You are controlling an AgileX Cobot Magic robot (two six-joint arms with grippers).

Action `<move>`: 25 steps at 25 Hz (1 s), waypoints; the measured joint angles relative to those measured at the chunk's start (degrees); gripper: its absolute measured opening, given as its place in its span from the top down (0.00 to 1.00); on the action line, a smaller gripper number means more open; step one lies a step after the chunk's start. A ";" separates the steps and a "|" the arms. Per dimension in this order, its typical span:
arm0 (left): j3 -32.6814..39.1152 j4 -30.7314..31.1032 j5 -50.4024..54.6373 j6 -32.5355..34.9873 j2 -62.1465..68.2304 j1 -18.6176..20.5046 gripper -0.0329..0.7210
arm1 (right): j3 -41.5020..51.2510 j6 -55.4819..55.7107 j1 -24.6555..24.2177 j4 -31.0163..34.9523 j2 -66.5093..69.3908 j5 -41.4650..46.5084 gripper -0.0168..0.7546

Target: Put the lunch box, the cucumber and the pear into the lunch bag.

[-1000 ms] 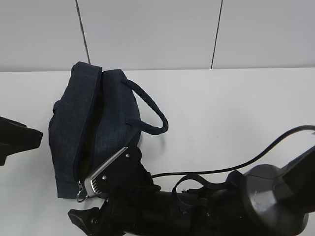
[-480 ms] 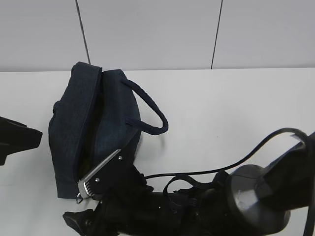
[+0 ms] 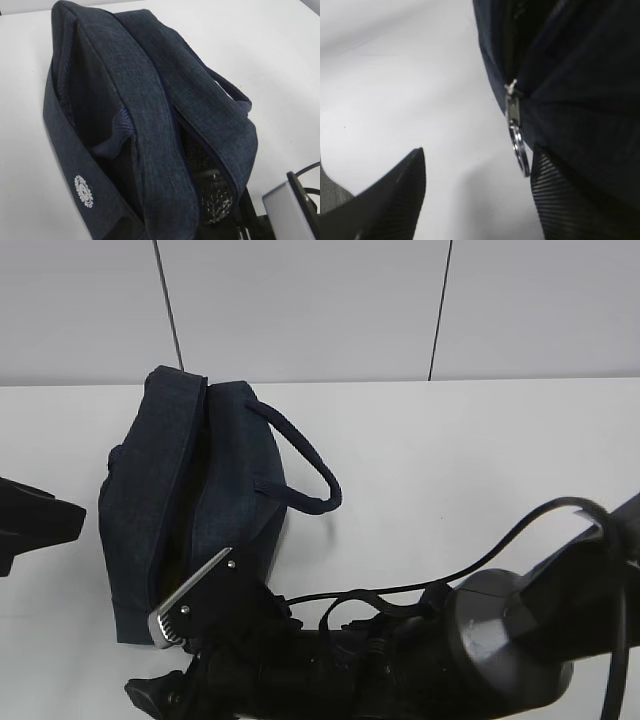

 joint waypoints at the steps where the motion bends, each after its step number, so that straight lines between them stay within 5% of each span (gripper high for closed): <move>1: 0.00 0.00 0.00 0.00 0.00 0.00 0.64 | 0.00 -0.29 0.00 0.00 0.00 0.47 0.32; 25: 0.00 0.00 0.00 0.00 0.00 0.00 0.64 | 0.00 -4.45 0.00 2.28 -1.70 4.20 0.42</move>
